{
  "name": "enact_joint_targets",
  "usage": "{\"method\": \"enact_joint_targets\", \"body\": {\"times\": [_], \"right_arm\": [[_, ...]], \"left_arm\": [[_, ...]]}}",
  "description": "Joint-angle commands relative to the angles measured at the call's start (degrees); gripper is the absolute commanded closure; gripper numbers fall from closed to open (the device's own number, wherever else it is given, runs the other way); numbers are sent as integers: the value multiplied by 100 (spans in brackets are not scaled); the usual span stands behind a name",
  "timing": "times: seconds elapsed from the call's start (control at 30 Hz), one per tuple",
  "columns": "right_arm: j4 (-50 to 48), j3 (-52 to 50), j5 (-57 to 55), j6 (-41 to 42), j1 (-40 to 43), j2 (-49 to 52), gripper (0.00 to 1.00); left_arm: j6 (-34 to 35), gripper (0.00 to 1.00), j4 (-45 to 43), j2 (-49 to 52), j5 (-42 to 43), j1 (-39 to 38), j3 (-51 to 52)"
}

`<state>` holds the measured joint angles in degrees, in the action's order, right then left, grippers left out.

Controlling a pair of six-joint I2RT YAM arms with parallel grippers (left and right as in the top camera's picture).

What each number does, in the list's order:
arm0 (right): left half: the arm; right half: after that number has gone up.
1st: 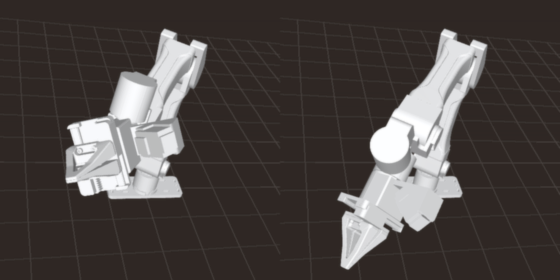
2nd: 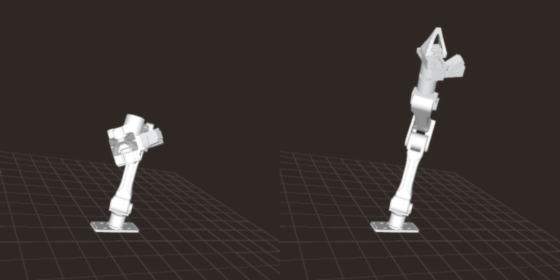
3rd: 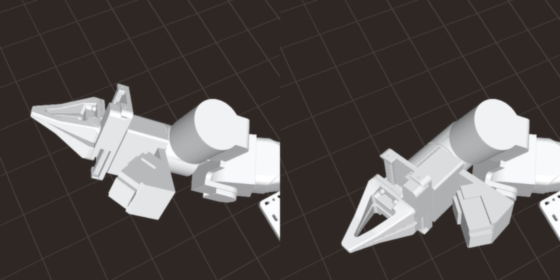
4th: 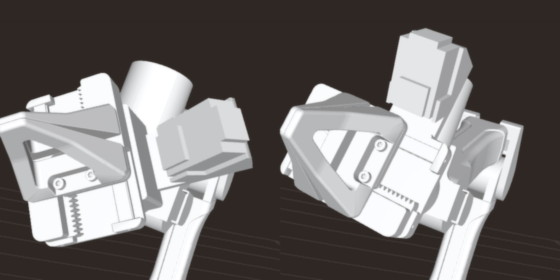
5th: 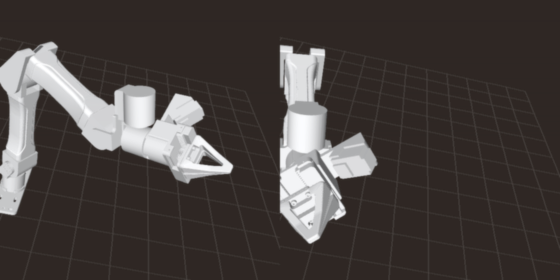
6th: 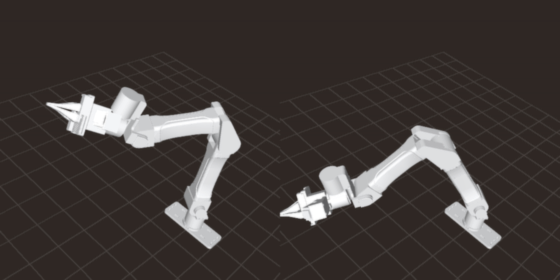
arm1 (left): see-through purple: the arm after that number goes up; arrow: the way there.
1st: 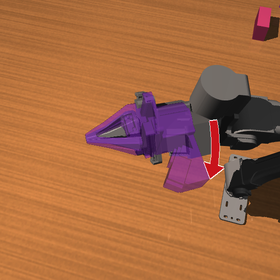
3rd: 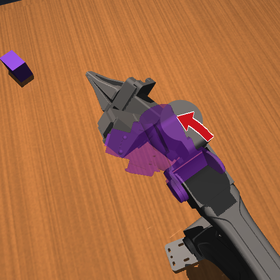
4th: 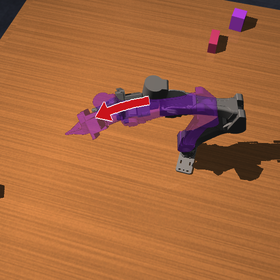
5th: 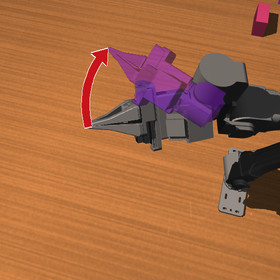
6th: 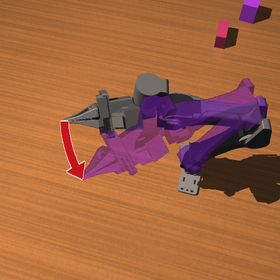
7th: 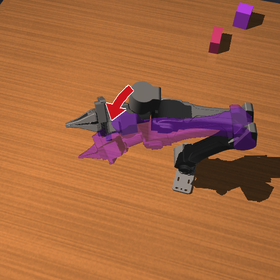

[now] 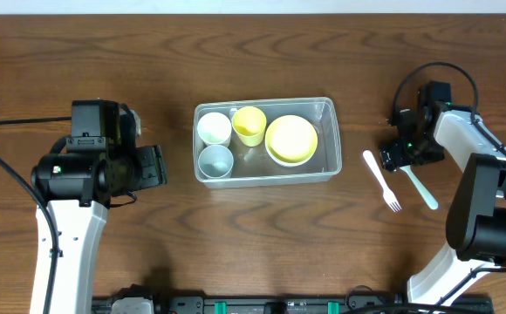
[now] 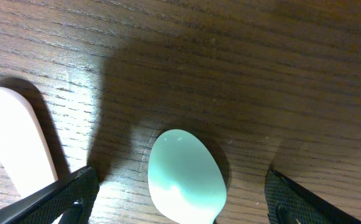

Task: Pack container
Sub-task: 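Move right gripper to the mint-green spoon and grasp it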

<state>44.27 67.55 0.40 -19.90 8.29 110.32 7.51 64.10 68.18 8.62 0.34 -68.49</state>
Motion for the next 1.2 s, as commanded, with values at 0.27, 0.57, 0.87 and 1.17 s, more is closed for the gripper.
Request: {"method": "enact_joint_targets", "body": {"times": [0.27,0.57,0.87,1.17], "right_arm": [[94,-136,133,105,42,417,35],[111,-136,133,105,42,417,50],[111,-136,136,105,42,417,59],[24,-133,138,278,42,417,63]], "left_arm": [[9,34,11,-46,-24,28,9],[11,34,13,-46,-24,28,9],[11,34,13,-46,-24,28,9],[11,34,13,-46,-24,28,9]]}}
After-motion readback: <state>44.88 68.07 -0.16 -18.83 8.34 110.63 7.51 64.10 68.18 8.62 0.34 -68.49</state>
